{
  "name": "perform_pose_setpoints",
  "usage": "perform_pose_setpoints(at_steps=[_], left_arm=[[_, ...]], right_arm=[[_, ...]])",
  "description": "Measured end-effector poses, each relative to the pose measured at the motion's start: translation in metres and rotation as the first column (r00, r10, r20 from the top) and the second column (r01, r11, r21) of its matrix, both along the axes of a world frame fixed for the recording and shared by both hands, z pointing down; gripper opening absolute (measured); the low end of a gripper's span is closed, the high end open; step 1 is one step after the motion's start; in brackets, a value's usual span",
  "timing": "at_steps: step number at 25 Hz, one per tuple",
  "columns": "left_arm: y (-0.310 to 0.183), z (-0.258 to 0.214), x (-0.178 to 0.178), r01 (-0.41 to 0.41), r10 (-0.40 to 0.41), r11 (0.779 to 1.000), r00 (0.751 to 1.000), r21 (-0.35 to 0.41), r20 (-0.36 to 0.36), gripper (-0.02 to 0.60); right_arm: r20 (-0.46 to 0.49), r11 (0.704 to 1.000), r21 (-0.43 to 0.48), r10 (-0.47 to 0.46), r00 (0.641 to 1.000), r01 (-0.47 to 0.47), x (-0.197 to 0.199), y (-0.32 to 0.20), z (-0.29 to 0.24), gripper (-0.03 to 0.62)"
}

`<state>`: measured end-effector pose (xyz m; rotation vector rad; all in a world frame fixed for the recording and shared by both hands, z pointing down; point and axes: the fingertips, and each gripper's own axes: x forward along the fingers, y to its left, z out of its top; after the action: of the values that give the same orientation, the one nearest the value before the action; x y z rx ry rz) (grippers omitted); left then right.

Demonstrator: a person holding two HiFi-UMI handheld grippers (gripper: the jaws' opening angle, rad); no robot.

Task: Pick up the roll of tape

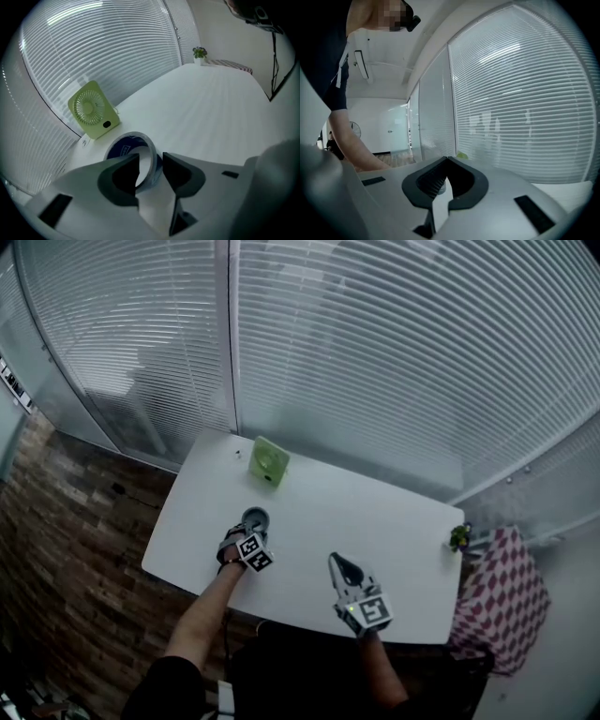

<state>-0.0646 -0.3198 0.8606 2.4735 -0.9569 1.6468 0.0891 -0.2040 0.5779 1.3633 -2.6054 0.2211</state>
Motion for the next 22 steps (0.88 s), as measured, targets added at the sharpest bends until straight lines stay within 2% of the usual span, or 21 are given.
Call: perform_pose_setpoints(at_steps=[5,7,9,13,17,22], left_arm=[[0.002,0.001,0.0,-0.039,0.04,0.999,0.999,-0.029,0.026,0.136],[0.004,0.001,0.001,-0.057,0.058,0.998,0.998,-0.035,0.039,0.11],[0.006,0.0,0.002,-0.053,0.055,0.998,0.998,-0.035,0.038,0.081],[0.007,-0.002,0.004,-0.049,0.05,0.999,0.998,-0.014,0.043,0.067],[0.005,-0.006,0.004,-0.026,0.026,1.0,1.0,0.0,0.011,0.057],[0.001,-0.024,0.003,0.044,-0.04,0.998,0.996,0.044,-0.074,0.055]], right_arm=[[-0.011,1.0,-0.015,-0.002,1.0,0.002,0.0,0.0,0.005,0.008],[0.002,1.0,-0.016,0.001,1.0,-0.001,0.0,0.0,0.007,0.008],[0.021,1.0,-0.027,0.009,1.0,-0.009,0.004,0.001,0.012,0.008],[0.03,0.999,-0.031,0.017,0.999,-0.016,0.008,0.0,0.012,0.008],[0.039,1.0,-0.024,0.019,0.999,-0.018,0.006,-0.002,0.008,0.008],[0.049,0.999,-0.039,0.015,0.999,-0.014,0.007,0.0,0.012,0.008]])
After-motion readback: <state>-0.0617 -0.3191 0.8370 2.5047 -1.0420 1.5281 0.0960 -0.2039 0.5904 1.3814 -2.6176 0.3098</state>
